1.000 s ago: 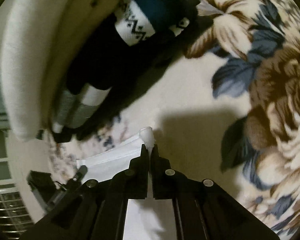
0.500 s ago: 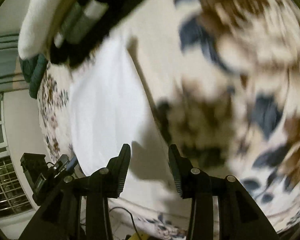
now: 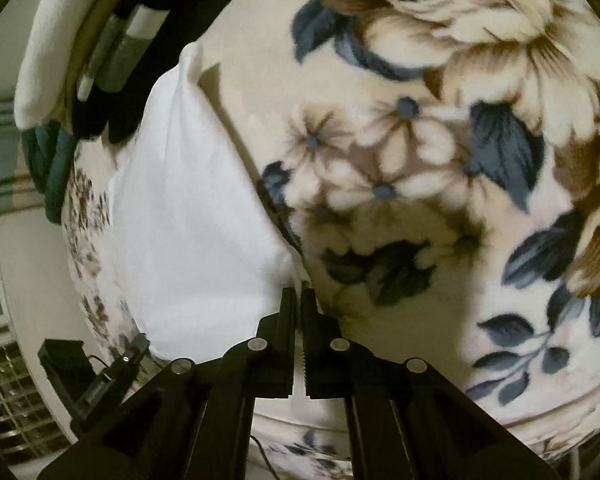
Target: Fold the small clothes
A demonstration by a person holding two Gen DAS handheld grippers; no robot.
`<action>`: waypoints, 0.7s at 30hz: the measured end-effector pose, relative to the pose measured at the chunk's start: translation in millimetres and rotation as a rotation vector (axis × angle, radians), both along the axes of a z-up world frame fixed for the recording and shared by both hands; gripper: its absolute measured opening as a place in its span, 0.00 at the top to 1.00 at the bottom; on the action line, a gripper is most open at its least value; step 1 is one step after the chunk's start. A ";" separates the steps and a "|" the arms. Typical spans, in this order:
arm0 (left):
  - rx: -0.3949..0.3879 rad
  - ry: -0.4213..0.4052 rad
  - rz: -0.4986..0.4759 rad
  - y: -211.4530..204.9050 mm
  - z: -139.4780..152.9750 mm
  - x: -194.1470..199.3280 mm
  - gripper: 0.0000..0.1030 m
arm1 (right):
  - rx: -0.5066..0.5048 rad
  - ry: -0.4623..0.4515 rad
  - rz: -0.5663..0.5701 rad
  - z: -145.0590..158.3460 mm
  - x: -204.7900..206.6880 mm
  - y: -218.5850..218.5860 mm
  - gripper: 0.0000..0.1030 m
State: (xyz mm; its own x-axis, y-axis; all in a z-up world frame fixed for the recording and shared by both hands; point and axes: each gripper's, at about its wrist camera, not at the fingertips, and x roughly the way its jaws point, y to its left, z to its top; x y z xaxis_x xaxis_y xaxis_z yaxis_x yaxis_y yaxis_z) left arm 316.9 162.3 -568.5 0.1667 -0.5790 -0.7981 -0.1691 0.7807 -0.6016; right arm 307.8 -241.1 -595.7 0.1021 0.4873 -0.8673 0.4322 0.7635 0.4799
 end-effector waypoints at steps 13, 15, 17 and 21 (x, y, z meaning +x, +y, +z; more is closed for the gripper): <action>-0.311 0.006 0.037 -29.6 -61.9 87.6 0.32 | 0.408 -0.057 -0.001 -57.2 70.2 -6.9 0.25; -0.279 -0.028 0.003 -39.5 -54.1 92.2 0.33 | 0.436 -0.073 0.027 -56.9 76.1 3.6 0.25; -0.243 -0.070 -0.044 -49.5 -40.0 91.6 0.57 | 0.441 -0.089 0.072 -52.1 78.3 19.6 0.30; -0.204 -0.089 -0.058 -53.0 -23.1 85.1 0.84 | 0.396 -0.074 0.106 -48.6 78.5 44.3 0.76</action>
